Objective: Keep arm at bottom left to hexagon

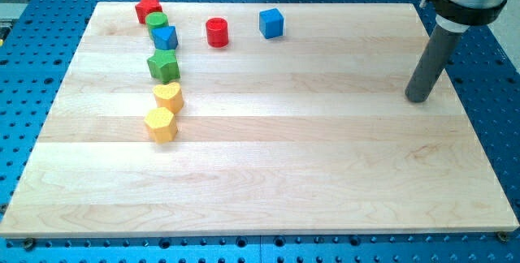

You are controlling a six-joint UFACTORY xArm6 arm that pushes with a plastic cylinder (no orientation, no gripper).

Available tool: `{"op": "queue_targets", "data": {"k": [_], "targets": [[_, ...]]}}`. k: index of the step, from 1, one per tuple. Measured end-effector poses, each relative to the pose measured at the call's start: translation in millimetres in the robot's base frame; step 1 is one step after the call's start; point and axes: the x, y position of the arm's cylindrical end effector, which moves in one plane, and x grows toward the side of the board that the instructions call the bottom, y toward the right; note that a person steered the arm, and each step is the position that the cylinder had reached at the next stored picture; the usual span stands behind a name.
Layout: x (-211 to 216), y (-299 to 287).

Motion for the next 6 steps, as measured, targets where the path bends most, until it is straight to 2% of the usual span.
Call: {"op": "queue_targets", "data": {"k": [3,4,5,6], "targets": [[-2.8,-7.4],[-0.3,-39.6],[15.6,-103.9],[46.3,-196.2]]}}
